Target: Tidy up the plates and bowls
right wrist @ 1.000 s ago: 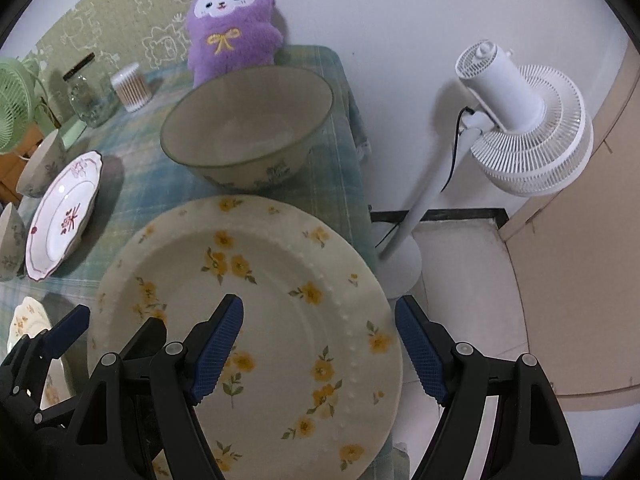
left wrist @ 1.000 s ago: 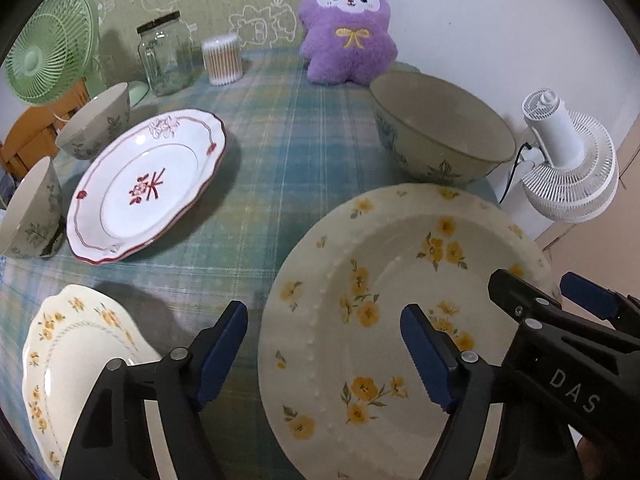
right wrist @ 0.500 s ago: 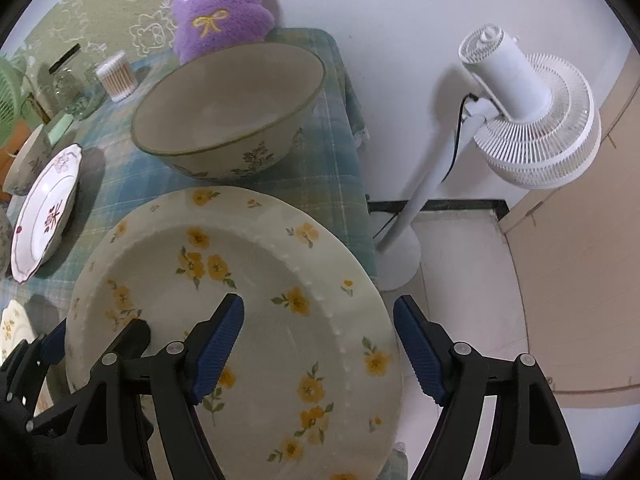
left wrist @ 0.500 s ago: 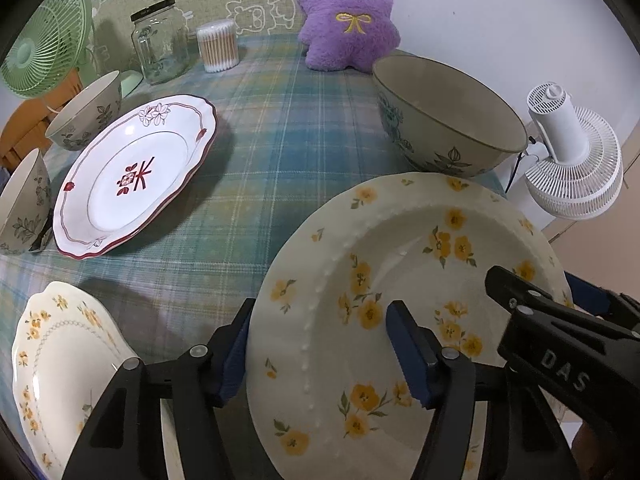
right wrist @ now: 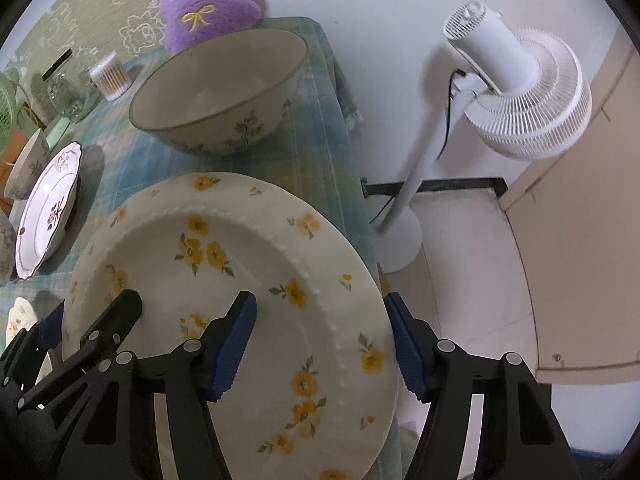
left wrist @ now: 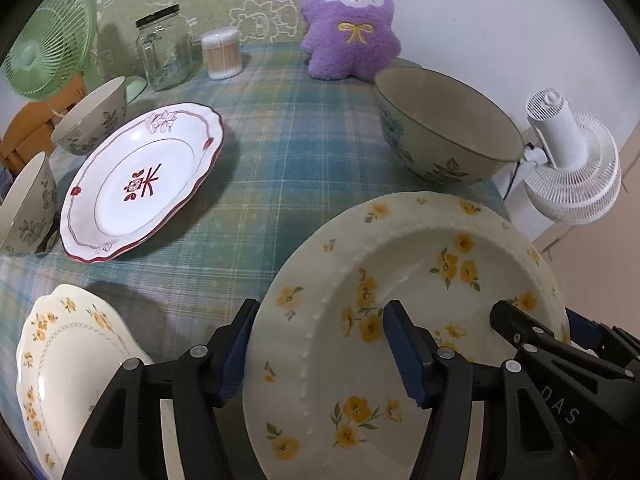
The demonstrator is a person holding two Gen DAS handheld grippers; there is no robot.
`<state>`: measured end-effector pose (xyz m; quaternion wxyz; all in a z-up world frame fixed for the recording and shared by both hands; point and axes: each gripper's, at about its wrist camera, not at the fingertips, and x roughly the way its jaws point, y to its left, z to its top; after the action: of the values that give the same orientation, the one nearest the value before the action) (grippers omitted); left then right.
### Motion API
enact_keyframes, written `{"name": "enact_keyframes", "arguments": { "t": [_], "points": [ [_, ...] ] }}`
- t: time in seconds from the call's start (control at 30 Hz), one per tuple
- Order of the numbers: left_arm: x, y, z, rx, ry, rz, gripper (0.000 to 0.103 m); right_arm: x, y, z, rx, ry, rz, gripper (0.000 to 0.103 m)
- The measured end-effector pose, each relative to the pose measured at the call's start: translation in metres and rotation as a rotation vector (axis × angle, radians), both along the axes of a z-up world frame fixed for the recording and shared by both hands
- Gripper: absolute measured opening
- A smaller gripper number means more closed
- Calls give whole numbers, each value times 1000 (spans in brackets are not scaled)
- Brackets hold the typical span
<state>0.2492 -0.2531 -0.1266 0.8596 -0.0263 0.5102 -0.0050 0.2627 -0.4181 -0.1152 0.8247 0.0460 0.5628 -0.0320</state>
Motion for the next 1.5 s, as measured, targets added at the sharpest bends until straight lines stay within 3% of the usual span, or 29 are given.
{"name": "enact_keyframes", "arguments": {
  "t": [0.3, 0.83, 1.5],
  "points": [
    [-8, -2, 9, 9, -12, -16, 63, -13, -4, 6, 46, 8, -31, 67],
    [-30, 16, 39, 24, -38, -21, 63, -35, 18, 42, 44, -41, -13, 66],
    [-66, 101, 54, 25, -53, -1, 63, -69, 106, 58, 30, -53, 27, 64]
  ]
}}
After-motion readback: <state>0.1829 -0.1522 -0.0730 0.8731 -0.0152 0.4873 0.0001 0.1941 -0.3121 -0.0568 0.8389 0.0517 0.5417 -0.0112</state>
